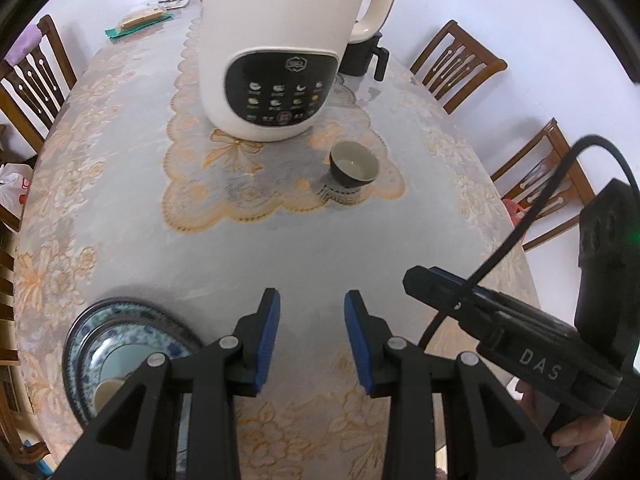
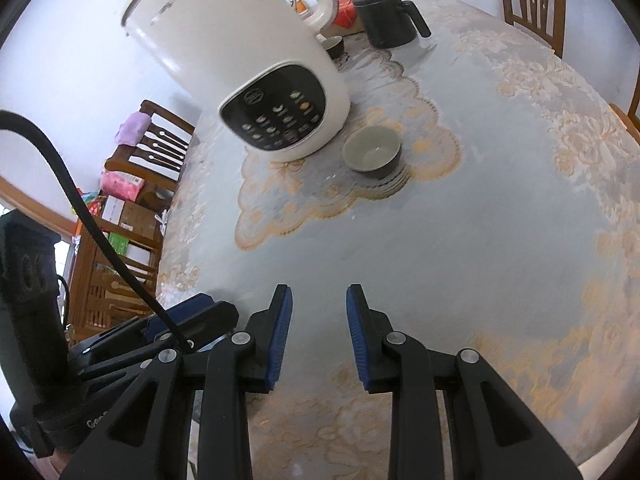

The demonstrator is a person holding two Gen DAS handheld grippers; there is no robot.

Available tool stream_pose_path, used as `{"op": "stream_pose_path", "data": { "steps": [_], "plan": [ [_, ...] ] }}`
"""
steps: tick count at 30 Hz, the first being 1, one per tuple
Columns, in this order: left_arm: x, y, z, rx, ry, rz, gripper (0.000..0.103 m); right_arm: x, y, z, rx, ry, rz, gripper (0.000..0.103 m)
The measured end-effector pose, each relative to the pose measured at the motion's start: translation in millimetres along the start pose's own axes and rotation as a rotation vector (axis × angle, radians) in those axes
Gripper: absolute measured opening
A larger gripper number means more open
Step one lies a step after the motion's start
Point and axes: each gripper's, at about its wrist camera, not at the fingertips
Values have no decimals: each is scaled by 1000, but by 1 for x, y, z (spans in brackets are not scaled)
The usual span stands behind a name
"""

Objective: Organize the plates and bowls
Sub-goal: 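Move both tools to the last grey-green bowl beside the cooker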

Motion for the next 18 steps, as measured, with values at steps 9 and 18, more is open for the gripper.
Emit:
{"op": "stream_pose_path", "data": {
  "steps": [9, 18],
  "plan": [
    [-24, -23, -32, 34, -21, -16, 35, -5, -34, -32, 23, -7, -2, 29],
    [-51, -34, -55, 91, -26, -18, 35, -23, -61, -58, 17, 8, -17, 29]
  ]
}}
Point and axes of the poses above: each gripper's, at about its wrist camera, not at the fingertips, and x roughly against the way its jaws point, y to its left, z to its underside, and after that the axes turned 8 degrees about -z, right-handed
